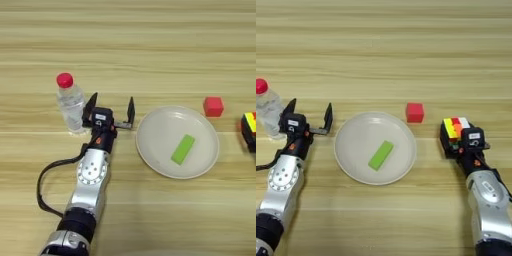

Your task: Move the objects on the table

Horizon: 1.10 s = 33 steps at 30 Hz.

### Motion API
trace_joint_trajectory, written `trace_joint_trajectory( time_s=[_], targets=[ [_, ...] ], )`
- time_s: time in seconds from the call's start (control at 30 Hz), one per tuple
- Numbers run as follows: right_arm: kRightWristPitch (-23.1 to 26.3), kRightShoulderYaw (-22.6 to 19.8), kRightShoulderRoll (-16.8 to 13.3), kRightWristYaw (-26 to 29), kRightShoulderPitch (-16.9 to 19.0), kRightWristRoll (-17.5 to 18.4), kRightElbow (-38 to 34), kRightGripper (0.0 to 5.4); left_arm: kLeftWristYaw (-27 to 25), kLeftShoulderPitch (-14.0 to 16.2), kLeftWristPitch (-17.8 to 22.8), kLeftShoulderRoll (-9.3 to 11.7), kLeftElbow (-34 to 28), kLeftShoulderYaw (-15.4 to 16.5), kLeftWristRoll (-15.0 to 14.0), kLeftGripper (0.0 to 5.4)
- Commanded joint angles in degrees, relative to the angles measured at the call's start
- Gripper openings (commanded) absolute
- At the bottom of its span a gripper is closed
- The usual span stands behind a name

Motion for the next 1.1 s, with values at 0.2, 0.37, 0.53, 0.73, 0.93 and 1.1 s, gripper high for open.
trace_joint_trajectory(
  time_s=[0.2, 0.37, 0.53, 0.73, 0.93, 1.1],
  targets=[
    [-2.5, 0.1, -0.8, -0.2, 1.1, -1.0, -0.5, 4.31, 0.0, -0.2, -0.1, -0.3, -0.3, 0.1, 0.0, 5.40],
    [-4.5, 0.7, -0.7, 0.7, 0.9, -1.0, -1.9, 5.09, 0.0, -0.3, -0.1, -0.3, -0.3, 0.2, 0.1, 5.40],
    [-4.7, 0.5, -1.4, 0.3, 1.1, -1.2, -5.3, 5.37, 0.1, -0.5, 0.0, -0.5, -0.1, 0.1, 0.2, 5.40],
    [-4.8, 1.6, -5.9, 1.3, 1.2, -6.3, -12.7, 5.37, 0.3, -0.8, 0.0, -0.8, 0.3, -0.1, 0.4, 5.40],
    [-2.4, 5.3, -11.6, 6.0, 1.4, -11.7, -20.2, 5.37, 0.5, -0.8, 0.1, -1.2, 0.4, -0.3, 0.4, 5.40],
    [1.0, 9.2, -15.6, 11.4, -1.6, -14.1, -24.2, 5.37, 0.5, -1.2, 0.0, -1.4, 1.3, -0.4, 0.2, 5.40]
  ],
)
